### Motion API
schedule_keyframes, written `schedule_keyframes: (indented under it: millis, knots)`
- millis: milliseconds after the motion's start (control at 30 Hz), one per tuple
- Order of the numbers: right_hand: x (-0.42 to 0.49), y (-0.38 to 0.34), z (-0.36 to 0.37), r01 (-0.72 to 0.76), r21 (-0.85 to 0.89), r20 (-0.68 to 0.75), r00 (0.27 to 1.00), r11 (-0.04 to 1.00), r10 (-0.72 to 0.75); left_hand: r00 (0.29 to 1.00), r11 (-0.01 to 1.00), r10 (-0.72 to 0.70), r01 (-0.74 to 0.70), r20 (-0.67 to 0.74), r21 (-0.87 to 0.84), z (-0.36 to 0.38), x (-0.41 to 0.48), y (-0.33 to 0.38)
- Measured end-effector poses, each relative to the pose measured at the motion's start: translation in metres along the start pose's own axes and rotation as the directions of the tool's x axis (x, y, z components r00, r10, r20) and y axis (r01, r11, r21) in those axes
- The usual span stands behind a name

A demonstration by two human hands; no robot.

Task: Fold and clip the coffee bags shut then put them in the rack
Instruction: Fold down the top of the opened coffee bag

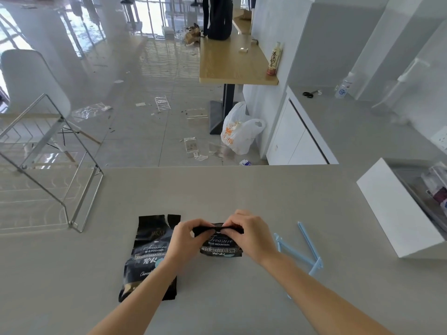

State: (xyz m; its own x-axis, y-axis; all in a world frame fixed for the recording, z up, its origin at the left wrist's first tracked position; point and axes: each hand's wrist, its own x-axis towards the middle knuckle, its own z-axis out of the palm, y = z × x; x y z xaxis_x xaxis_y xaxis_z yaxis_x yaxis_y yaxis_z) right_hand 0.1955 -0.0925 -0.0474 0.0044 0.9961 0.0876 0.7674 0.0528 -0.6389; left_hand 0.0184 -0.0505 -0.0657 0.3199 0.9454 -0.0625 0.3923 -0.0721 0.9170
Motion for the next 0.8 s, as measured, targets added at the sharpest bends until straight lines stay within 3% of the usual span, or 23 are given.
schedule_keyframes:
  millis: [100, 233, 300, 433, 533, 633, 800]
  knots:
    - [0.001, 0.002, 0.0, -0.12, 0.054, 0.156, 0.982, 0.991, 0.111, 0.999, 0.998, -0.043, 0.041, 0.031, 0.053, 0.002, -0.002, 0.001]
    - [0.008, 0.009, -0.009, -0.089, 0.04, 0.104, 0.991, 0.995, 0.084, 0.999, 0.996, 0.04, -0.041, 0.011, 0.073, 0.004, 0.001, 0.006]
    - [0.003, 0.01, -0.007, -0.122, 0.039, 0.134, 0.984, 0.992, 0.115, 1.0, 0.994, 0.022, -0.024, 0.011, 0.107, 0.006, -0.002, 0.006]
    - [-0.001, 0.012, -0.003, -0.104, 0.075, 0.135, 0.986, 0.992, 0.093, 0.999, 1.0, 0.003, -0.004, 0.042, 0.018, 0.002, -0.004, 0.0]
    - [-0.002, 0.011, 0.001, -0.215, 0.163, 0.216, 0.96, 0.963, 0.178, 0.991, 0.998, -0.054, 0.05, 0.121, 0.039, 0.0, -0.005, -0.006]
    - [0.001, 0.01, 0.003, -0.176, 0.218, 0.213, 0.969, 0.96, 0.129, 0.99, 0.994, -0.081, 0.088, 0.112, -0.062, -0.002, -0.002, -0.01]
    - [-0.003, 0.025, -0.009, -0.23, 0.214, 0.331, 0.931, 0.949, 0.151, 0.931, 0.963, -0.233, 0.262, 0.28, -0.07, -0.003, -0.008, -0.026]
